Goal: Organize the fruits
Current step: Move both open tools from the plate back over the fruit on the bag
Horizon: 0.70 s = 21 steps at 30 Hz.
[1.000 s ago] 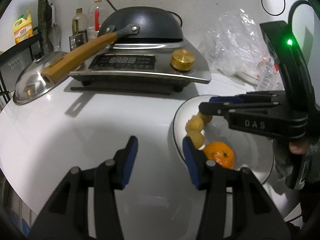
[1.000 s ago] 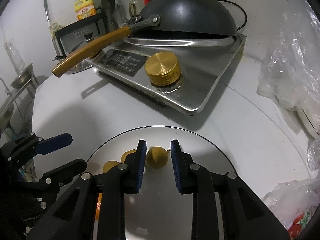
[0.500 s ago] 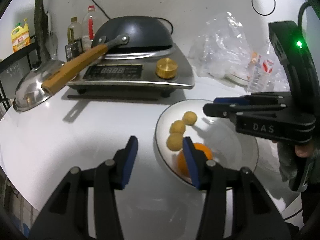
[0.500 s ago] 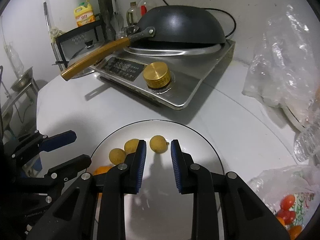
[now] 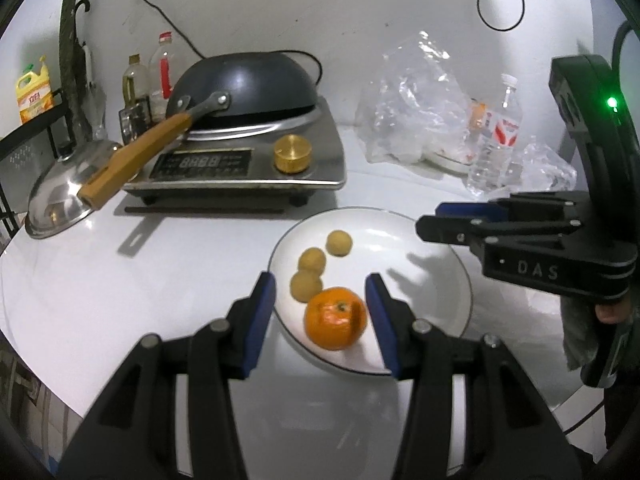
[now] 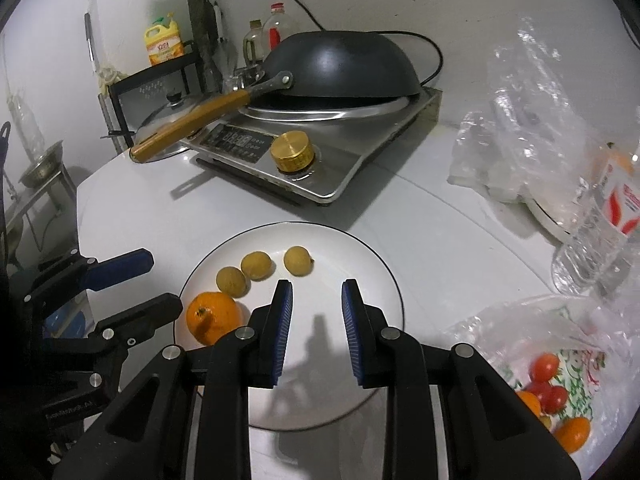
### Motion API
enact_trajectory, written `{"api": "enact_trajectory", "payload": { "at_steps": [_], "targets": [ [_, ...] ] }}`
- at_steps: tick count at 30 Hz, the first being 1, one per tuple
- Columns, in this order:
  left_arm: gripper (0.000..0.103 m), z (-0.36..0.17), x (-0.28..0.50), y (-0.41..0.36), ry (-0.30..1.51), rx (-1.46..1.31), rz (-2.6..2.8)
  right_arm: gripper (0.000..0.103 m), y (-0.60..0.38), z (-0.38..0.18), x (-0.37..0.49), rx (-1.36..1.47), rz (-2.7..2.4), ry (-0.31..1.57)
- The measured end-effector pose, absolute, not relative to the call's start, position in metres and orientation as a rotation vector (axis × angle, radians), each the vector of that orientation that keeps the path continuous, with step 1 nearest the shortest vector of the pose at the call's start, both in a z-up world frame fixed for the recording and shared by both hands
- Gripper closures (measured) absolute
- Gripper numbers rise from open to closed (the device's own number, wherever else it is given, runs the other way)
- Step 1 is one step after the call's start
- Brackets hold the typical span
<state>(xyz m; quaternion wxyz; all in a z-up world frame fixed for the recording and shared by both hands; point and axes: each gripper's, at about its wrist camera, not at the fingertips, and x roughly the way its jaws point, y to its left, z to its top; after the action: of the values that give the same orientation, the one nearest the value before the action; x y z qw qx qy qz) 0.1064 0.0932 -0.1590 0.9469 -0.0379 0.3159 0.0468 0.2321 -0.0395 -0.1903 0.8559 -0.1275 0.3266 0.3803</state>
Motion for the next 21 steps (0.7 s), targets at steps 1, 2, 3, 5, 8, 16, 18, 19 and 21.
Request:
{"api": "enact_trajectory", "payload": {
  "at_steps": [1, 2, 3, 5, 8, 16, 18, 19, 21],
  "targets": [
    [0.055, -0.158, 0.106, 0.091, 0.643, -0.075, 0.093, 0.076, -0.042, -0.190, 0.231, -0.266, 0.797, 0.684],
    [0.055, -0.158, 0.105, 0.089, 0.642, -0.072, 0.091, 0.076, -0.045, -0.189, 0.230, -0.264, 0.796, 0.683],
    [0.055, -0.157, 0.105, 0.087, 0.643, -0.070, 0.089, 0.076, -0.048, -0.189, 0.228, -0.263, 0.793, 0.681],
    [0.055, -0.156, 0.103, 0.082, 0.642, -0.066, 0.082, 0.076, -0.053, -0.188, 0.226, -0.260, 0.791, 0.678],
    [0.055, -0.154, 0.103, 0.075, 0.639, -0.064, 0.078, 0.076, -0.062, -0.185, 0.221, -0.255, 0.787, 0.671],
    [0.055, -0.152, 0.102, 0.058, 0.638, -0.054, 0.072, 0.076, -0.084, -0.181, 0.210, -0.247, 0.775, 0.660],
    [0.055, -0.151, 0.102, 0.055, 0.640, -0.054, 0.070, 0.076, -0.090, -0.181, 0.207, -0.243, 0.772, 0.659],
    [0.055, -0.151, 0.101, 0.053, 0.640, -0.054, 0.066, 0.076, -0.093, -0.181, 0.206, -0.241, 0.771, 0.658],
    [0.055, -0.150, 0.101, 0.048, 0.641, -0.054, 0.058, 0.076, -0.099, -0.180, 0.204, -0.238, 0.768, 0.655]
  ]
}}
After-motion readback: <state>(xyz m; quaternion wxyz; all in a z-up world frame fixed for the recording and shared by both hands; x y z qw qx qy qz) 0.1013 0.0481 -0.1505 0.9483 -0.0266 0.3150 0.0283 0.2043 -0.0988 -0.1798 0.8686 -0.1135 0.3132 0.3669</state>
